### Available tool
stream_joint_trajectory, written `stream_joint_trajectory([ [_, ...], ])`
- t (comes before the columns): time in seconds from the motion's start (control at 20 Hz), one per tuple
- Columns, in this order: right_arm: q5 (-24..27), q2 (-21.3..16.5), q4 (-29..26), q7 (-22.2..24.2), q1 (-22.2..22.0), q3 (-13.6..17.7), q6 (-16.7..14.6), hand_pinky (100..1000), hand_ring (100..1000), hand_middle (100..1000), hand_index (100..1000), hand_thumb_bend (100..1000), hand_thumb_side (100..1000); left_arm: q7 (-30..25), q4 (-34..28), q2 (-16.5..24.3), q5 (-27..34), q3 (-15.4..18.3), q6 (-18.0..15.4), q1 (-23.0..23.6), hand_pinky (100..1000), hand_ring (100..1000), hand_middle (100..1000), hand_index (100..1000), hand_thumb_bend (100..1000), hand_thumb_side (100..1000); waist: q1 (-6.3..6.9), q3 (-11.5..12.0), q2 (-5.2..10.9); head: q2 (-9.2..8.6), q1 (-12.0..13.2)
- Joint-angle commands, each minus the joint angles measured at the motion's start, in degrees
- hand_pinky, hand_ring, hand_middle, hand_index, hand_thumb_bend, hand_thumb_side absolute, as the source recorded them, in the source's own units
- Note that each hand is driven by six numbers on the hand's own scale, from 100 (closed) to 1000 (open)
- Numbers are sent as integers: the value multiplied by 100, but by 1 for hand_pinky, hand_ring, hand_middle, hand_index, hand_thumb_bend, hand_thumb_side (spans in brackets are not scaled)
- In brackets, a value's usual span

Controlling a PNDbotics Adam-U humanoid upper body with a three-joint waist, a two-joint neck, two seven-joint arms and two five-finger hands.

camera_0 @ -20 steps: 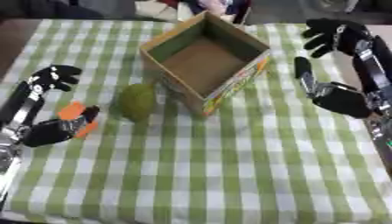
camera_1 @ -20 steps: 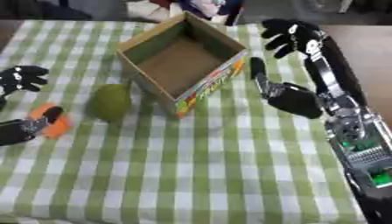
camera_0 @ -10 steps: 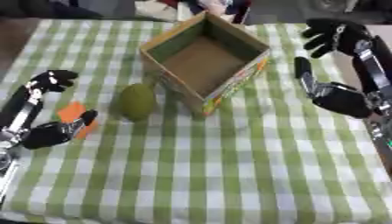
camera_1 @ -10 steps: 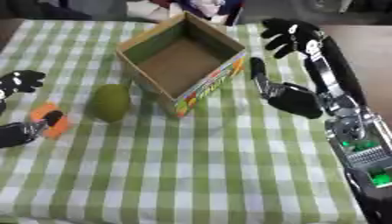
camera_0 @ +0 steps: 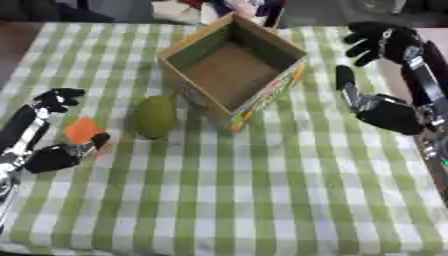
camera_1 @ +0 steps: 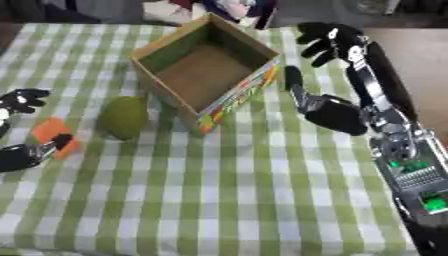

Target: Pick up objects on the table and place them in the box.

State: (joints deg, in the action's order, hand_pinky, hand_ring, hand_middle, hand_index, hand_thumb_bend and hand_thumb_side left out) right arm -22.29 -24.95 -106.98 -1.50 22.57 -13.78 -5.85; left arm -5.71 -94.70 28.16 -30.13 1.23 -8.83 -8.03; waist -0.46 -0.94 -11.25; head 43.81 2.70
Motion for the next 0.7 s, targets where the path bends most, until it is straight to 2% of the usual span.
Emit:
stream_joint_trajectory([
  [0.05, 6, -121, -103, 13, 36, 62, -9, 585, 665, 695, 859, 150, 369, -56, 43, 211, -17, 74, 50, -66, 797, 811, 824, 903, 540, 553, 16, -3, 64, 30, -2],
  [0.7, 11, -116, -101, 11, 28, 67, -18, 585, 666, 695, 859, 147, 368, -63, 384, 194, -138, 107, 238, -98, 797, 807, 825, 905, 553, 555, 18, -12, 58, 30, -2],
])
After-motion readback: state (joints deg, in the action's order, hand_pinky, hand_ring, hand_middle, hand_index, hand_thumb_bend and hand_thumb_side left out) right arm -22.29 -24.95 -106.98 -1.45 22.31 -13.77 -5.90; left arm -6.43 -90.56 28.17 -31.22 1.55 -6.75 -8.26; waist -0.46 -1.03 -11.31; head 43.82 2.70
